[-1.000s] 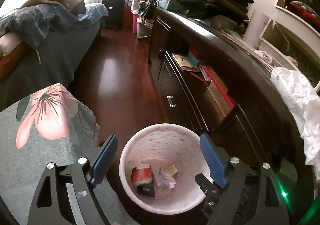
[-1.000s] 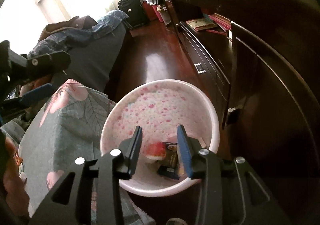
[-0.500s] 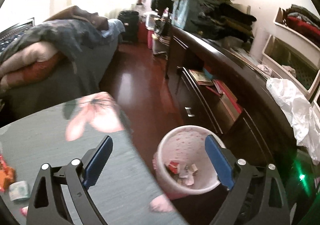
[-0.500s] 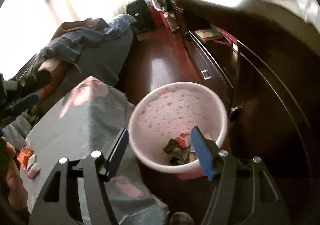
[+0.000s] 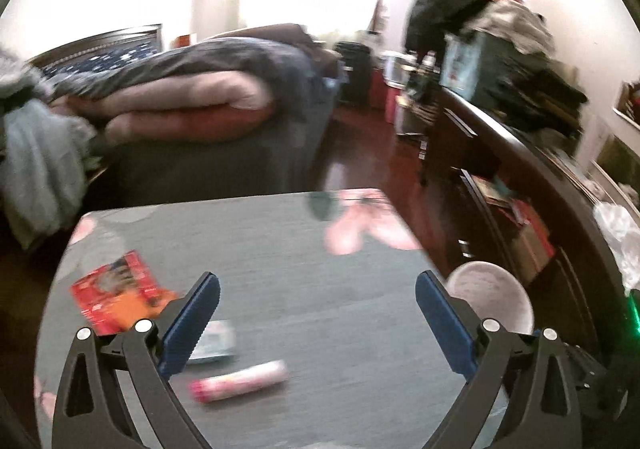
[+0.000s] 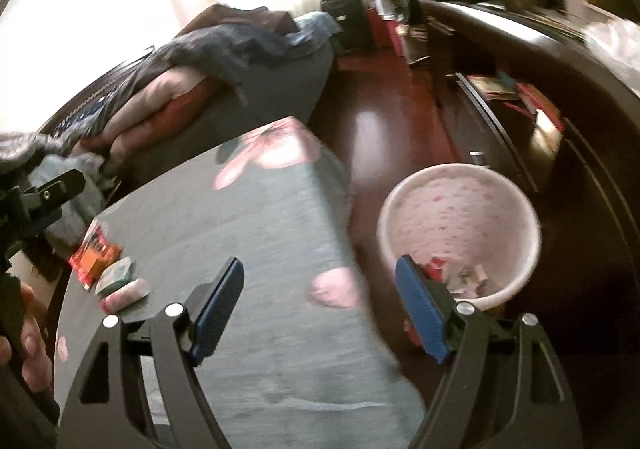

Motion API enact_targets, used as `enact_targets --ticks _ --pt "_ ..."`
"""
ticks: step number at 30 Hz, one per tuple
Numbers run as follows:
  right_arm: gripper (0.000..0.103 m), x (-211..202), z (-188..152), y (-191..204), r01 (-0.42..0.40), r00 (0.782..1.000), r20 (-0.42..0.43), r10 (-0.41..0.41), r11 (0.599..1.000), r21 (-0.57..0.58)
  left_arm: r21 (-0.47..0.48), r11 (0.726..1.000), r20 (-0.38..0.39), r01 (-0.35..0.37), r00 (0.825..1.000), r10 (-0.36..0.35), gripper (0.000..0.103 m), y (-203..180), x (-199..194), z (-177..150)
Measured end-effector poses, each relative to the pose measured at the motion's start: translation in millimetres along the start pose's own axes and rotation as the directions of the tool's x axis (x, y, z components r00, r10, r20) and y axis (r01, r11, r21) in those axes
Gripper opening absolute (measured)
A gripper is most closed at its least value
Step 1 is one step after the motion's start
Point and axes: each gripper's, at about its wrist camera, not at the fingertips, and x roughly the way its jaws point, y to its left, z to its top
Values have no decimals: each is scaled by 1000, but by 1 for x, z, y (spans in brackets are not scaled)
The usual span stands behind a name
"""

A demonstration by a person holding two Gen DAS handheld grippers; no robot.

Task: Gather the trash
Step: 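Grasp the orange box with the left tool while the right tool grasps the pink glue stick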

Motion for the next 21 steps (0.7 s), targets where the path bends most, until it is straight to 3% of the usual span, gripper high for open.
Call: enact_targets --ticks 12,21 --pt "80 21 -16 86 -55 997 -68 46 989 -136 -149 976 -5 -157 987 158 98 124 -25 -14" --pt "84 41 -25 130 -91 991 -115 68 974 -209 -241 942 -86 -233 972 219 99 191 -10 -33"
